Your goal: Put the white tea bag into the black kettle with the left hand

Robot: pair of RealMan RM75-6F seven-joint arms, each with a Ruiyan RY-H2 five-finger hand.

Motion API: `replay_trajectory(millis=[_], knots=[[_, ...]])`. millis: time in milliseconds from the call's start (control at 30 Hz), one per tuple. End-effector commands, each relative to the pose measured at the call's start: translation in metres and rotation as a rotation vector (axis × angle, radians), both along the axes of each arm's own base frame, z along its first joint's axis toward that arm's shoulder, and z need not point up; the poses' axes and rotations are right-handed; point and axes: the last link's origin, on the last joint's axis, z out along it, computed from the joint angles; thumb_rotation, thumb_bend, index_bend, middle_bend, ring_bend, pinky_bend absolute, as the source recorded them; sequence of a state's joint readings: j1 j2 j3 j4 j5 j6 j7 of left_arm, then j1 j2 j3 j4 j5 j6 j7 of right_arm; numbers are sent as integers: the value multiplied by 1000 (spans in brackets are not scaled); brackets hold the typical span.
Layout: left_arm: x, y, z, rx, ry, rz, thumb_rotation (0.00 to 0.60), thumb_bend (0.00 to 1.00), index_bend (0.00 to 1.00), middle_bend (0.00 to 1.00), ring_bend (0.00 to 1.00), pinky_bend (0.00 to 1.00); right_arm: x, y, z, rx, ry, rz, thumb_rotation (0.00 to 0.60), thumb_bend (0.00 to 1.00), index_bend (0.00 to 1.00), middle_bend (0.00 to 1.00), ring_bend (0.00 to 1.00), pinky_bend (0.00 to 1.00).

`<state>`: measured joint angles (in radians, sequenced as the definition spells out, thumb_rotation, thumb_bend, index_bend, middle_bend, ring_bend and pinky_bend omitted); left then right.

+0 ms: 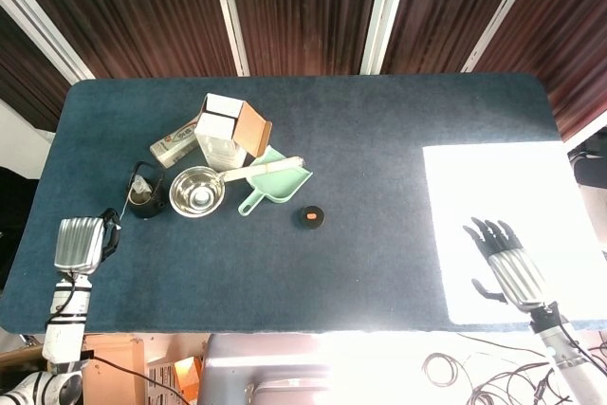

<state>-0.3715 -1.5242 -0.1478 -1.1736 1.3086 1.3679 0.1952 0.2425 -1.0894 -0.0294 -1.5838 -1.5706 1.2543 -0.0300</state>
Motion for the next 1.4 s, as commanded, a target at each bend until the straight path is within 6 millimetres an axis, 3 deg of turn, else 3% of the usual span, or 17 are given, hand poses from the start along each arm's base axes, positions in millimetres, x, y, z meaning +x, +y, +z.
replay_trajectory(millis=[33, 600, 667, 733, 900, 1100, 1167, 1233, 1267, 1333, 1400], knots=[[-1, -5, -3, -18, 2, -1, 600, 484, 751, 1000, 1000, 1000, 0, 0, 0, 1, 1, 1, 600, 259, 0, 0, 0, 0], [-3, -21, -16, -95, -9, 4, 600, 472, 727, 1000, 1000, 1000, 1, 1, 0, -1, -2, 2, 600, 259, 0, 0, 0, 0], [-3, -22, -16, -110, -35, 0, 600, 397, 584, 995, 1000, 1000, 0, 1, 0, -1, -1, 1, 600, 260, 0, 0, 0, 0], [-4, -22, -15, -114, -50, -1, 600, 246, 331, 979, 1000, 1000, 0, 1, 0, 0, 0, 0, 600, 260, 0, 0, 0, 0], [-4, -22, -13, -118, -75, 0, 600, 33, 45, 944, 998, 1000, 0, 1, 0, 1, 0, 1, 600, 259, 0, 0, 0, 0], [1, -34, 0, -161, -218, -39, 600, 0, 0, 847, 939, 1000, 2, 4, 1, -5, 0, 8, 600, 259, 0, 0, 0, 0], [3, -40, 9, -163, -258, -55, 600, 0, 0, 737, 865, 981, 2, 6, 2, -7, 1, 6, 600, 259, 0, 0, 0, 0], [4, -50, 23, -154, -296, -68, 600, 0, 0, 560, 715, 905, 2, 7, 4, -16, -1, -6, 600, 259, 0, 0, 0, 0], [3, -54, 29, -146, -298, -70, 600, 0, 0, 434, 593, 835, 3, 8, 6, -21, 0, -13, 600, 260, 0, 0, 0, 0], [0, -64, 44, -144, -303, -76, 600, 0, 0, 219, 336, 647, 3, 10, 8, -32, 8, -28, 600, 259, 0, 0, 0, 0], [-1, -79, 58, -164, -315, -103, 600, 0, 0, 62, 88, 346, 3, 13, 11, -46, 20, -39, 600, 259, 0, 0, 0, 0]])
